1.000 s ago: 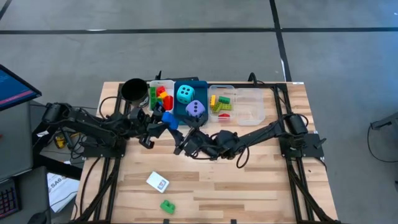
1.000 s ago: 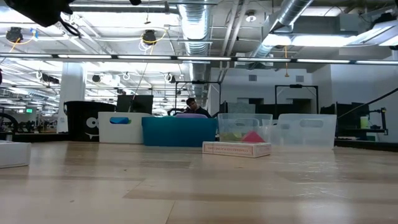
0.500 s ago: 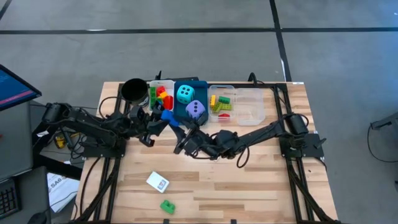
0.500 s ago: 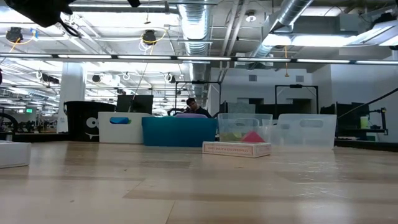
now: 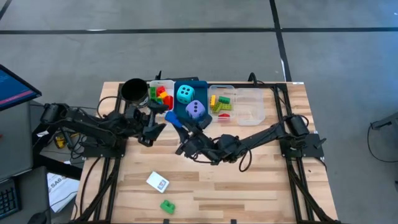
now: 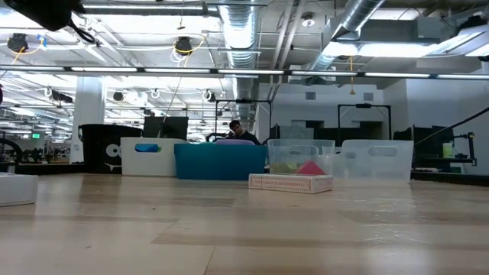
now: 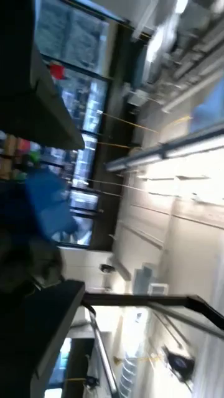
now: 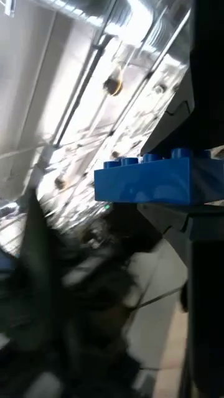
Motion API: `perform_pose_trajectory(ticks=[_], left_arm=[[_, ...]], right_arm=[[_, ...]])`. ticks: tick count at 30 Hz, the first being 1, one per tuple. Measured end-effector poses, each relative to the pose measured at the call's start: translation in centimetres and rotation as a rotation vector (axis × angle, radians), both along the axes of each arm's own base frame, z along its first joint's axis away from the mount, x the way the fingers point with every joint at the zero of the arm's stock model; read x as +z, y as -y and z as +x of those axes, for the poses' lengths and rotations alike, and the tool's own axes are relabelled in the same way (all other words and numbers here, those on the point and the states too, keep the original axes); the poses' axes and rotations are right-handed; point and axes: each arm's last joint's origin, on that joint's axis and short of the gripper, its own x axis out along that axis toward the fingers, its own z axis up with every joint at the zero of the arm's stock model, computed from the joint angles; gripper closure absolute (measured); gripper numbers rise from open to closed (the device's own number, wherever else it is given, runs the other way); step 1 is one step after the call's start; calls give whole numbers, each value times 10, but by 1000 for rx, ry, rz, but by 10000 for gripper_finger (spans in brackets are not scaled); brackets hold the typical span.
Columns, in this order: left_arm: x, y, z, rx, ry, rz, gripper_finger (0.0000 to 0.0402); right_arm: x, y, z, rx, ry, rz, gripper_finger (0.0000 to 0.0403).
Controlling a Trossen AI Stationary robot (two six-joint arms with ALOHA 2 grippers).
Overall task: Pick & Place Toys
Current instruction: Put the small blue game piece into the left transparent bin
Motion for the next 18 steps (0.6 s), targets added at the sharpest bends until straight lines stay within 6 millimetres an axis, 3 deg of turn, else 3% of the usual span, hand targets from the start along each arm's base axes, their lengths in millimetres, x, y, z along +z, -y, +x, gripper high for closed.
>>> perform_pose_trajectory(ticks=[6,14,18], left_arm=[[18,-3,-24,84,54,51,6],[19,-7,-54,74,-177,51,29],[11,-8,-63,32,-309,2,40]], right_arm=[[-3,-5,-6,-187,-83,49,309],[-15,-7,-13,-382,-165,145,303],[-30,6,-14,-429,-153,191,295]])
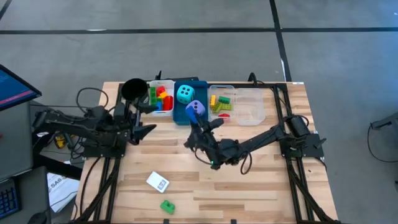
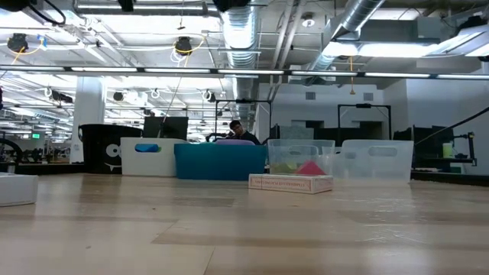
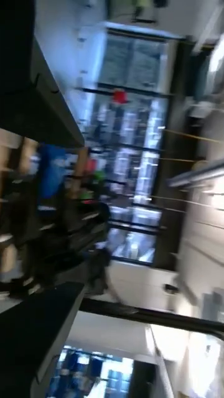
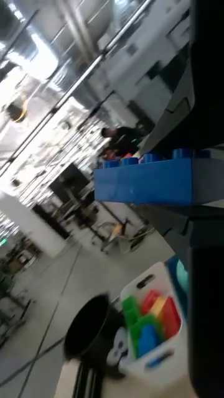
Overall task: Pick & Place Toys
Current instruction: Put the small blue game piece into the left transparent bin
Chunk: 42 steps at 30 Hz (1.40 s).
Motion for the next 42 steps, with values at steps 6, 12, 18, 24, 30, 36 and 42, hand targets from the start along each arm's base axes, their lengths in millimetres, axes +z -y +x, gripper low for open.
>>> perform_pose_trajectory(ticks=[6,12,18,24,30,36,42], left_arm=[[-8,0,-2,-14,-97,-31,53],[-12,0,2,-16,-134,-28,62],[-13,0,2,-15,-143,-27,60],[-13,0,2,-9,-141,-9,61],[-10,0,2,7,-120,38,61],[-11,0,2,10,-124,45,60],[-13,0,3,17,-145,71,65]], right_arm=[[-22,46,2,-137,-12,27,304],[-36,107,2,-290,-42,28,299],[-38,158,-1,-396,-57,22,304],[-47,188,-3,-447,-156,13,306],[-57,211,-16,-254,-140,197,306],[-69,242,-56,-313,-104,530,300],[-70,246,-62,-227,-46,741,301]])
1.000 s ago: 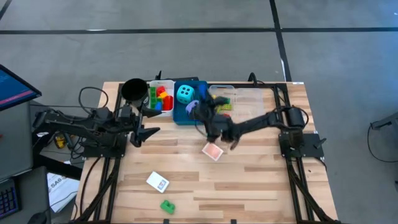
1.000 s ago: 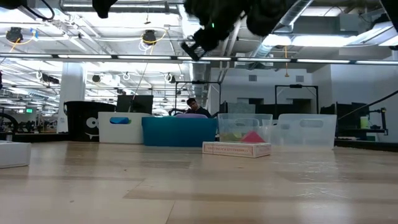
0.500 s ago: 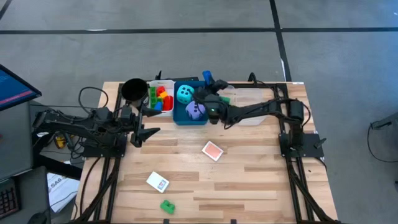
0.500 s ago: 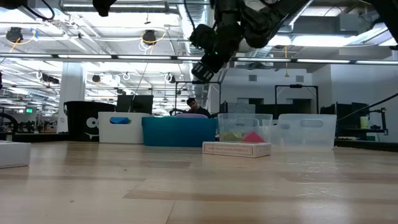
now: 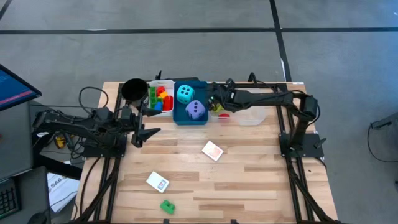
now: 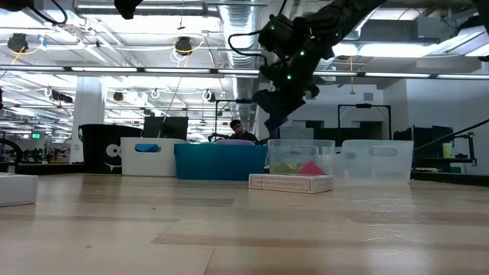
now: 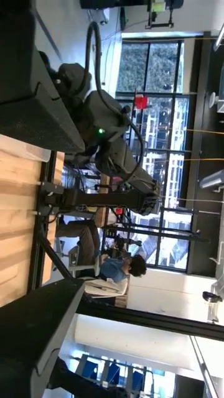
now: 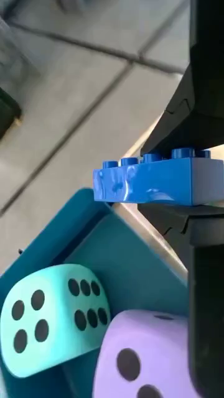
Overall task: Pick & Place Toys
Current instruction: Put the small blue game piece into the left transparent bin, then put the orange deck of cards into the right transparent bin
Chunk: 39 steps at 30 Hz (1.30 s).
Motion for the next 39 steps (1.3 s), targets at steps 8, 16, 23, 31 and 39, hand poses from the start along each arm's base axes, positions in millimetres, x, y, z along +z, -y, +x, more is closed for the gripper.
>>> perform_pose_trajectory(ticks=[8,16,23,31,39], left_arm=[[-4,0,4,0,-37,4,65],[-8,1,10,-1,-64,5,72],[-9,1,12,-7,-68,-25,73],[-9,2,12,-45,-64,-39,73],[-9,4,12,-92,-64,-30,73]], right_arm=[[-11,5,-15,-88,-21,171,301],[-22,-4,-22,-101,-75,312,268],[-22,-18,-17,-35,-107,302,182],[-20,-77,-2,73,-145,188,134],[-17,-209,-9,218,-56,-7,133]])
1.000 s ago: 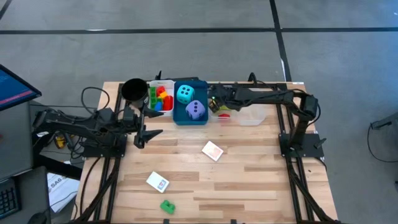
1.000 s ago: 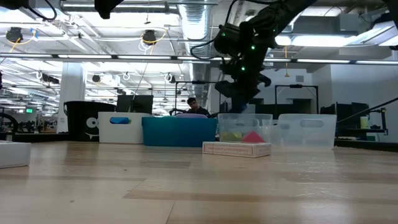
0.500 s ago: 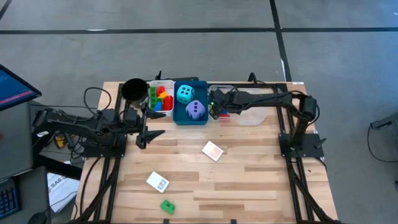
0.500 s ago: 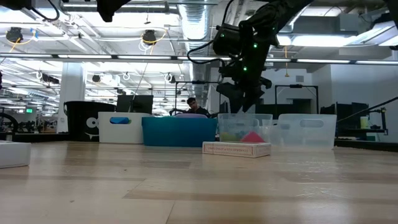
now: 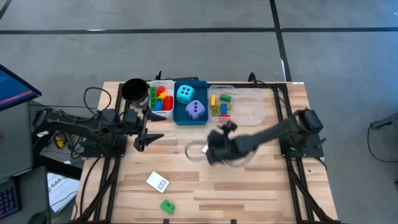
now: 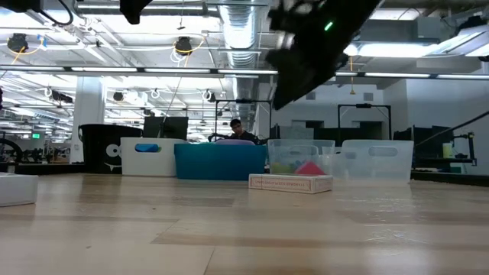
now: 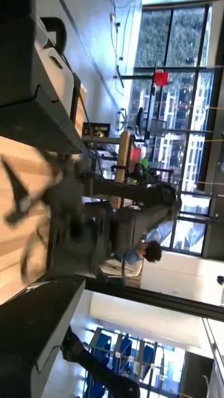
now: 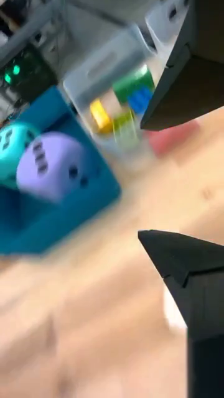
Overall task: Pick & Place Toys
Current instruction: Put the orange deck of cards into the right transparent bin
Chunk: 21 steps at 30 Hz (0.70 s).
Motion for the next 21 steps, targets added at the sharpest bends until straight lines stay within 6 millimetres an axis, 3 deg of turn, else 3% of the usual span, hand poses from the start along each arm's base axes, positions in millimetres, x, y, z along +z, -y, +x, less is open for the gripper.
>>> perform_pose_trajectory(ticks=[4,8,16,21], left_arm=[[-1,0,1,-1,-4,-1,73],[-1,0,1,-11,-7,-37,73],[-6,1,7,-15,-44,-53,73],[-13,2,15,-12,-86,-47,73]], right_arm=[[0,-49,-16,39,98,42,133],[0,-77,-35,41,154,18,132],[-2,-95,-58,-14,242,11,132],[-25,-98,-64,-4,297,47,132]])
